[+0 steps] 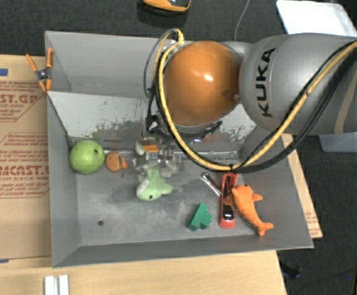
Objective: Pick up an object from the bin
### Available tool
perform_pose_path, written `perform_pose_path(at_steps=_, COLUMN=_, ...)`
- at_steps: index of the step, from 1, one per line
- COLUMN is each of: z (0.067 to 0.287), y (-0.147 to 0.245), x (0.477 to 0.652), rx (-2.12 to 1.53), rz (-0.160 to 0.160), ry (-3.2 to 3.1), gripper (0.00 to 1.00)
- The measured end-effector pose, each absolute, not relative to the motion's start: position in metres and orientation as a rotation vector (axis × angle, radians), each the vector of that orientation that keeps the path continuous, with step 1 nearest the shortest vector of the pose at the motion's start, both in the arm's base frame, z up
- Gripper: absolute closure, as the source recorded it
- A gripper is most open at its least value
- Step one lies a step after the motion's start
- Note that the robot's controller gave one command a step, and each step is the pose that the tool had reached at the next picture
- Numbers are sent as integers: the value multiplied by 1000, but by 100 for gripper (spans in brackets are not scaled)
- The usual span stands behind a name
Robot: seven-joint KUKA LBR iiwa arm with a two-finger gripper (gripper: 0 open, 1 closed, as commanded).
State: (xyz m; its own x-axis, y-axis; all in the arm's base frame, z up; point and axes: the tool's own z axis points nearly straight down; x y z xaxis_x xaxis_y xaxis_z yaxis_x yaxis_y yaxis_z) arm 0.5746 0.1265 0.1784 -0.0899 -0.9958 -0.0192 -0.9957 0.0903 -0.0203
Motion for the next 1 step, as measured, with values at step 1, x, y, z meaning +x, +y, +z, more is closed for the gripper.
perform_pose_path(at_steps=1, z=171, y=145, x=581, rx=-2379, rz=-4, ry=2012, gripper=100)
